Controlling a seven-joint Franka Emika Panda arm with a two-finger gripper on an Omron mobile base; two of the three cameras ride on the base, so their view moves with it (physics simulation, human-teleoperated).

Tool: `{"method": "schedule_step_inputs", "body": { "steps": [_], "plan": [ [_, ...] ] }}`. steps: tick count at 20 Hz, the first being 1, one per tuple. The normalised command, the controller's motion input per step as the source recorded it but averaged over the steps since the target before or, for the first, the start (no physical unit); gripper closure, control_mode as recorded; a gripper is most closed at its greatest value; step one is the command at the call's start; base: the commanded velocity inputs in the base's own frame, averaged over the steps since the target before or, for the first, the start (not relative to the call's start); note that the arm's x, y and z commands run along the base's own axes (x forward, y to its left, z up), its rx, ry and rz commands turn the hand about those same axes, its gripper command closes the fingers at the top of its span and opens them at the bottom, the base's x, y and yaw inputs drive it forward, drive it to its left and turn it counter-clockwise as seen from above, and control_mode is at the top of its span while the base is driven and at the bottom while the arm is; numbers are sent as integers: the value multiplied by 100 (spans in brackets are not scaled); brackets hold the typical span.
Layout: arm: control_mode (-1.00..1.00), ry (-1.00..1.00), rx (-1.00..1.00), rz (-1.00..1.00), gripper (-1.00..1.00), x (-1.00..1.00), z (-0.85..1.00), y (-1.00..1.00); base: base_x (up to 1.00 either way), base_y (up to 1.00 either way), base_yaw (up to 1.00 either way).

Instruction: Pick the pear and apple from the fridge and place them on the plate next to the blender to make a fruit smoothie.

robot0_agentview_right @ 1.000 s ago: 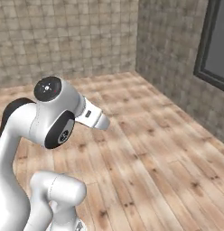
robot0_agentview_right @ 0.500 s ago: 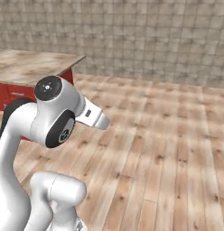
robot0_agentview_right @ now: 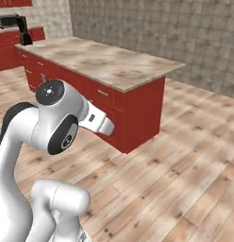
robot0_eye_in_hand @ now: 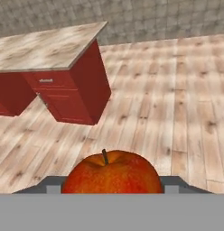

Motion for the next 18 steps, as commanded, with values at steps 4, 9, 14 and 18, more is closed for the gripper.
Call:
{"method": "schedule_step_inputs", "body": {
  "steps": [4, 9, 14, 18],
  "plan": [
    [100, 0, 0, 0, 100, 0, 0, 0, 100, 0, 66],
    [100, 0, 0, 0, 100, 0, 0, 0, 100, 0, 58],
    [100, 0, 0, 0, 100, 0, 0, 0, 100, 0, 49],
    [100, 0, 0, 0, 100, 0, 0, 0, 100, 0, 31]
  ]
}}
